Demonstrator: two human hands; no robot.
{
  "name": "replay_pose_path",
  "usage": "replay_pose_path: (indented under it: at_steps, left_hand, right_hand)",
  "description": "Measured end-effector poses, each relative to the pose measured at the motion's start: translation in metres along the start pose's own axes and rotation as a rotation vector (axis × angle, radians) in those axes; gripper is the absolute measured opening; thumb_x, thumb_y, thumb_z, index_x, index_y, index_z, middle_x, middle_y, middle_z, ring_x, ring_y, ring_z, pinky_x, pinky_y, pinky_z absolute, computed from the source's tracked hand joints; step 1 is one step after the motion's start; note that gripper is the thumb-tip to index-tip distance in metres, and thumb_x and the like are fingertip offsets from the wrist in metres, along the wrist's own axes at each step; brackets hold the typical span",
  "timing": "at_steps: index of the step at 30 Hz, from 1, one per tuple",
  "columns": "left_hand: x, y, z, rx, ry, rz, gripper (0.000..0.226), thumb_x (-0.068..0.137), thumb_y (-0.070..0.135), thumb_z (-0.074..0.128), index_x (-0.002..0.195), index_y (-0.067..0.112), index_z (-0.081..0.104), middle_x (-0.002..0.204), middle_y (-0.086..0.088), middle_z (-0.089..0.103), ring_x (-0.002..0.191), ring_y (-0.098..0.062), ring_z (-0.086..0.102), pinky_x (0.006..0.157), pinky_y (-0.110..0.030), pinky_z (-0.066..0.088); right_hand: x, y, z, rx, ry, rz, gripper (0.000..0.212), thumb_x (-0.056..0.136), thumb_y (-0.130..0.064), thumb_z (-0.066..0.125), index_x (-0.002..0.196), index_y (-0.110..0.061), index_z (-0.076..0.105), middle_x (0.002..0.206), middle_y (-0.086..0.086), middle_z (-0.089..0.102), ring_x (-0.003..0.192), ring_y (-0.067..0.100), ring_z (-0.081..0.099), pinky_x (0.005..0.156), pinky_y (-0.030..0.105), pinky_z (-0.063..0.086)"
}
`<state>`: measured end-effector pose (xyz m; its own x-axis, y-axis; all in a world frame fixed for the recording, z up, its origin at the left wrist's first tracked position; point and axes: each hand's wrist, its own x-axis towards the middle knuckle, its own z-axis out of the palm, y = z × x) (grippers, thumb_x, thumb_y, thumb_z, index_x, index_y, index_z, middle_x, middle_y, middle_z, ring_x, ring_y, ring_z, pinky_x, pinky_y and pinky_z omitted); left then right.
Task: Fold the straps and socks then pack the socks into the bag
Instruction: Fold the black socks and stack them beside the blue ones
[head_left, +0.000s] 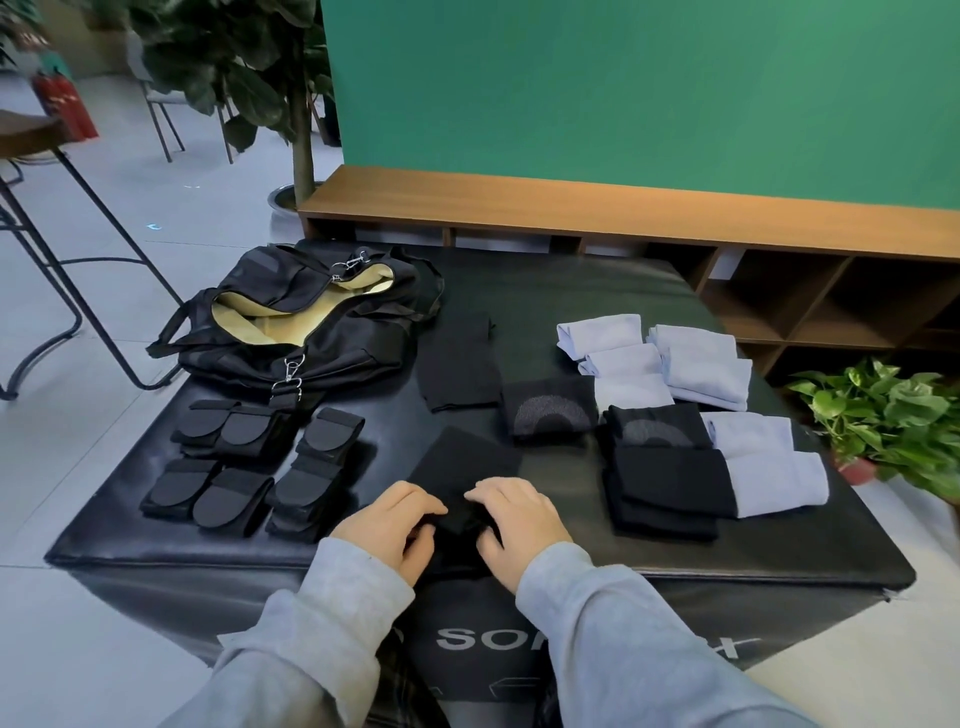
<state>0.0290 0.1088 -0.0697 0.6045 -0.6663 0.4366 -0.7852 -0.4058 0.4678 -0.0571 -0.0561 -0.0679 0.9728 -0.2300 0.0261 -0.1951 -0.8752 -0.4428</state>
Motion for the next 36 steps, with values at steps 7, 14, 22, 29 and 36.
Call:
replay_pose_path:
  at_steps: [7,14,22,29,36]
  left_hand:
    - [0.003,0.007,-0.010,-0.085,-0.002,-0.048,0.022,0.077,0.033,0.035,0.093,0.037,0.049,0.098,0.025,0.049,0.066,-0.004,0.056,0.062,-0.019,0.046]
    - [0.013,0.000,-0.010,0.003,-0.014,0.023,0.025,0.076,0.041,0.048,0.066,0.021,0.060,0.073,0.013,0.055,0.069,-0.004,0.048,0.051,-0.024,0.049]
    - [0.026,-0.032,0.011,0.145,-0.216,0.076,0.038,0.045,0.007,0.085,0.072,0.017,0.061,0.082,0.003,0.058,0.079,-0.010,0.043,0.051,-0.019,0.049]
    - [0.047,-0.034,0.018,0.292,-0.387,-0.033,0.032,0.088,0.012,0.053,0.120,0.013,0.055,0.137,0.004,0.040,0.141,-0.016,0.021,0.102,-0.021,0.033]
    - [0.037,-0.020,0.021,0.386,-0.277,0.079,0.047,0.021,0.015,0.092,0.061,0.019,0.069,0.065,0.001,0.059,0.051,-0.021,0.058,0.037,-0.026,0.042]
  right_hand:
    - [0.006,0.005,-0.002,-0.191,-0.118,0.188,0.050,0.091,-0.017,0.040,0.140,-0.027,0.037,0.142,-0.012,0.033,0.135,0.011,0.021,0.117,0.041,0.000]
    - [0.007,-0.001,-0.008,-0.356,-0.111,0.217,0.037,0.092,-0.022,0.039,0.128,-0.021,0.048,0.127,-0.003,0.044,0.127,0.019,0.030,0.116,0.043,-0.001]
    - [0.008,-0.008,-0.015,-0.392,-0.189,0.264,0.030,0.095,-0.024,0.037,0.121,-0.016,0.050,0.123,-0.001,0.046,0.122,0.019,0.037,0.116,0.047,0.000]
    - [0.006,-0.008,-0.015,-0.386,-0.207,0.293,0.030,0.095,-0.027,0.037,0.120,-0.014,0.048,0.121,0.003,0.052,0.119,0.023,0.041,0.113,0.040,0.017]
    - [0.007,0.010,-0.018,-0.241,-0.080,0.211,0.025,0.093,-0.025,0.041,0.111,-0.019,0.057,0.122,-0.005,0.046,0.120,0.016,0.035,0.102,0.029,0.026]
